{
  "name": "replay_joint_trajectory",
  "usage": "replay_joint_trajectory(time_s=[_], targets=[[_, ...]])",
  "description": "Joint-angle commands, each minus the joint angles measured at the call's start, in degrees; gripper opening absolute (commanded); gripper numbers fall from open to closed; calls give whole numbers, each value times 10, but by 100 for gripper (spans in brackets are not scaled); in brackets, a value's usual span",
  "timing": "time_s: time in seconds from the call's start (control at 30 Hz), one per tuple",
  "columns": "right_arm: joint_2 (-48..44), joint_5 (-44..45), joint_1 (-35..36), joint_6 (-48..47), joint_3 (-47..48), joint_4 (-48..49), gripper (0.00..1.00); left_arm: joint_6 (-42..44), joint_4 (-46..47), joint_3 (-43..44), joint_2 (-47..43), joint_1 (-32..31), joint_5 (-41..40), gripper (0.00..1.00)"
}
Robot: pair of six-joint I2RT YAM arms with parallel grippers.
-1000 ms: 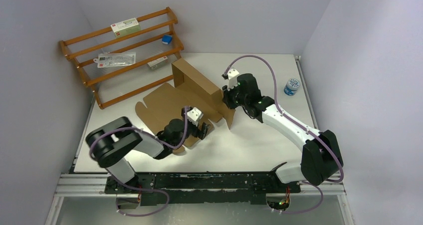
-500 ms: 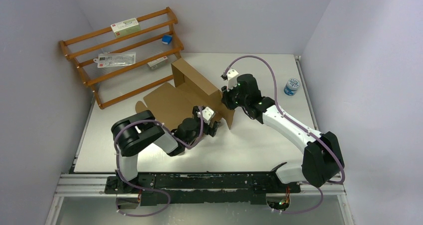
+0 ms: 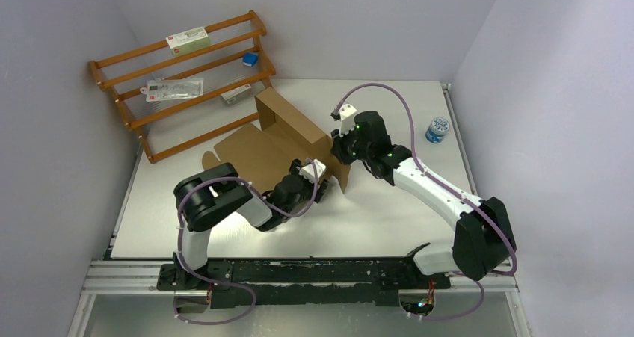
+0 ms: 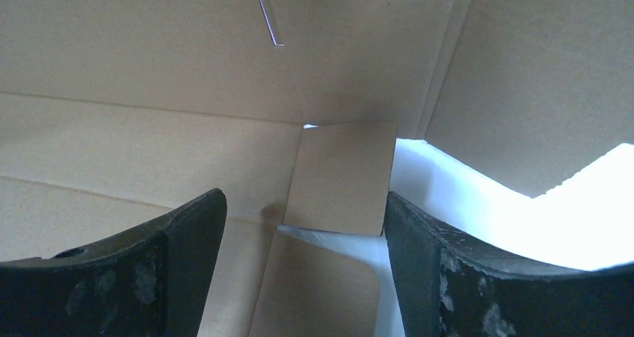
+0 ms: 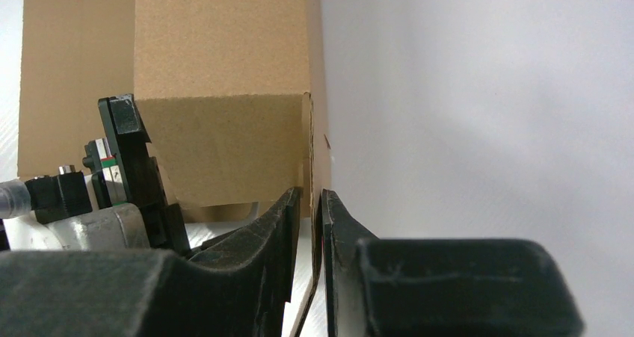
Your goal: Fold the paper box
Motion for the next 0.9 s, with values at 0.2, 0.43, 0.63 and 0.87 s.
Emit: replay_joint_trajectory(time_s=[0.2,0.43,0.63,0.87], targets=[[-11,-7,6,1,-5,6,22,-63,-27,8,-27,10,-48,70],[-15,-1,9,8,-4,6,22,-133,-30,-3,-27,50,4,59],[-11,1,9,9,-3,9,22,-181,-25,-14,-29,84,45,52],[-3,18,9,12,-3,12,19,-179,-32,-28,-61,88,32,52]])
